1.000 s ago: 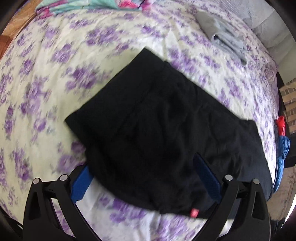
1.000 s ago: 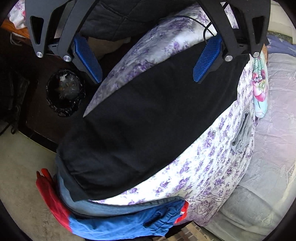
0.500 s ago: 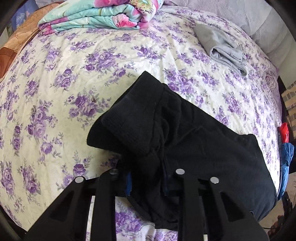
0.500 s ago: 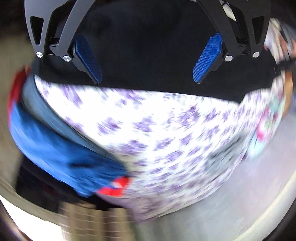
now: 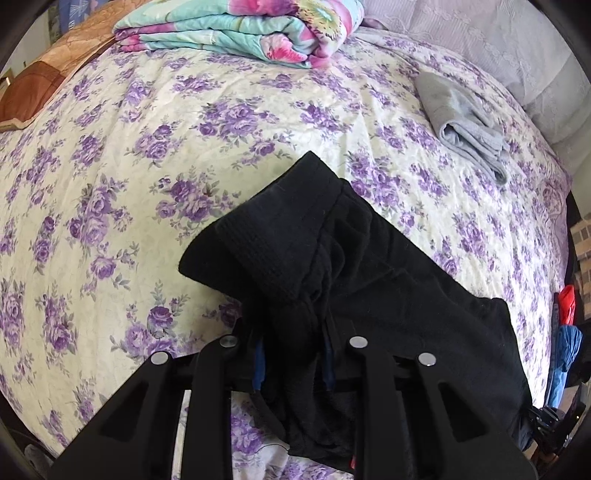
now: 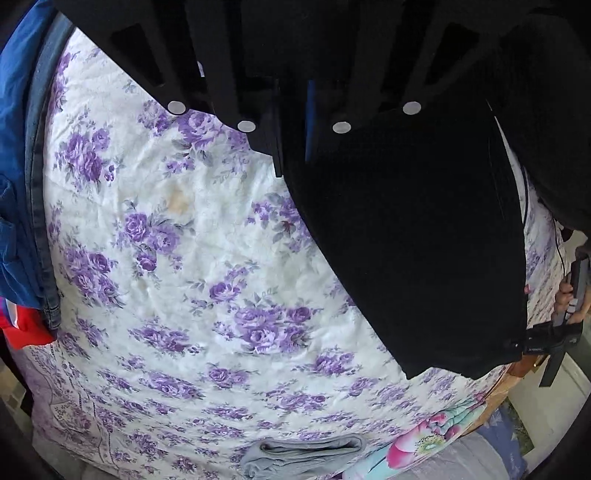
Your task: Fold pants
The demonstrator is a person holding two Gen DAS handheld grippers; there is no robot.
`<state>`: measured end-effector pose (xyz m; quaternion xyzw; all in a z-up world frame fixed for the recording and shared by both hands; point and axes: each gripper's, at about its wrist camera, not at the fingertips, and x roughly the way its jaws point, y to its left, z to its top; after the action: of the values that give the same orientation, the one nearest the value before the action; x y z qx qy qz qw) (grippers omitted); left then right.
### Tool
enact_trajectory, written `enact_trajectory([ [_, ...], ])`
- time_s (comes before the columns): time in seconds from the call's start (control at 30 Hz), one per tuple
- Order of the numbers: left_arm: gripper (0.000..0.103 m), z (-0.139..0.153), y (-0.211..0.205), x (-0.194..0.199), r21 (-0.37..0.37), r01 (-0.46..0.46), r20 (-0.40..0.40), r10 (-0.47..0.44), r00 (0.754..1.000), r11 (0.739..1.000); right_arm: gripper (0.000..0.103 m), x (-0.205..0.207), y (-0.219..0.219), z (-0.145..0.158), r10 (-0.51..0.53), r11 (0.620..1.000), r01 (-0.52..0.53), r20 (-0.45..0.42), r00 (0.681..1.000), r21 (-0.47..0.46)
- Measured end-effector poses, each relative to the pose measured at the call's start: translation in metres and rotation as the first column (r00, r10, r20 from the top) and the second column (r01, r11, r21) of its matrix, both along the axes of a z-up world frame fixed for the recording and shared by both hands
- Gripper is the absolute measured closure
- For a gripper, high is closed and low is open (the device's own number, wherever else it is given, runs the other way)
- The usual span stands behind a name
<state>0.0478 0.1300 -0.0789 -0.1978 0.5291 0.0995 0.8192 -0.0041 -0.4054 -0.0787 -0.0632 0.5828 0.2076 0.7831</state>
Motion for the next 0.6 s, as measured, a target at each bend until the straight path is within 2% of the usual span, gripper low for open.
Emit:
enact_trajectory([
  [0.13,0.085,0.008,0.008,-0.01,-0.052,-0.059,0.044,0.061,0.997,0.997,0.096,0.02,-0.002,0.033,-0.017,1.0,0.016,0.065,0.998,0.006],
  [0.23,0.085,0.02,0.016,-0.021,-0.064,-0.111,0.081,0.116,0.99,0.992,0.096,0.062,0.008,0.063,-0.002,1.0,-0.002,0.14,0.99,0.025],
  [0.37,0.086,0.041,0.039,-0.049,-0.05,-0.229,0.132,0.234,0.963,0.972,0.097,0.127,0.051,0.084,0.139,0.989,-0.146,0.205,0.969,0.019],
  [0.4,0.085,0.045,0.048,-0.058,-0.042,-0.27,0.141,0.274,0.951,0.962,0.096,0.143,0.065,0.081,0.174,0.983,-0.181,0.192,0.966,0.022],
  [0.43,0.085,0.046,0.055,-0.065,-0.036,-0.305,0.145,0.307,0.941,0.952,0.096,0.163,0.08,0.069,0.203,0.977,-0.209,0.139,0.969,0.034],
  [0.47,0.085,0.043,0.064,-0.072,-0.02,-0.35,0.137,0.349,0.927,0.937,0.088,0.181,0.093,0.057,0.214,0.976,-0.217,0.103,0.971,0.02],
  [0.5,0.081,0.035,0.072,-0.074,0.011,-0.382,0.111,0.378,0.919,0.924,0.069,0.197,0.106,0.046,0.216,0.976,-0.215,0.113,0.97,-0.025],
  [0.53,0.075,0.026,0.078,-0.075,0.043,-0.404,0.083,0.4,0.913,0.914,0.06,0.206,0.115,0.044,0.204,0.979,-0.198,0.15,0.967,-0.054],
  [0.57,0.074,0.011,0.086,-0.075,0.082,-0.432,0.031,0.431,0.902,0.898,0.061,0.214,0.119,0.046,0.173,0.985,-0.166,0.188,0.967,-0.053],
  [0.6,0.072,0.002,0.092,-0.077,0.059,-0.448,-0.005,0.449,0.893,0.892,0.061,0.218,0.119,0.051,0.132,0.991,-0.135,0.195,0.972,0.001],
])
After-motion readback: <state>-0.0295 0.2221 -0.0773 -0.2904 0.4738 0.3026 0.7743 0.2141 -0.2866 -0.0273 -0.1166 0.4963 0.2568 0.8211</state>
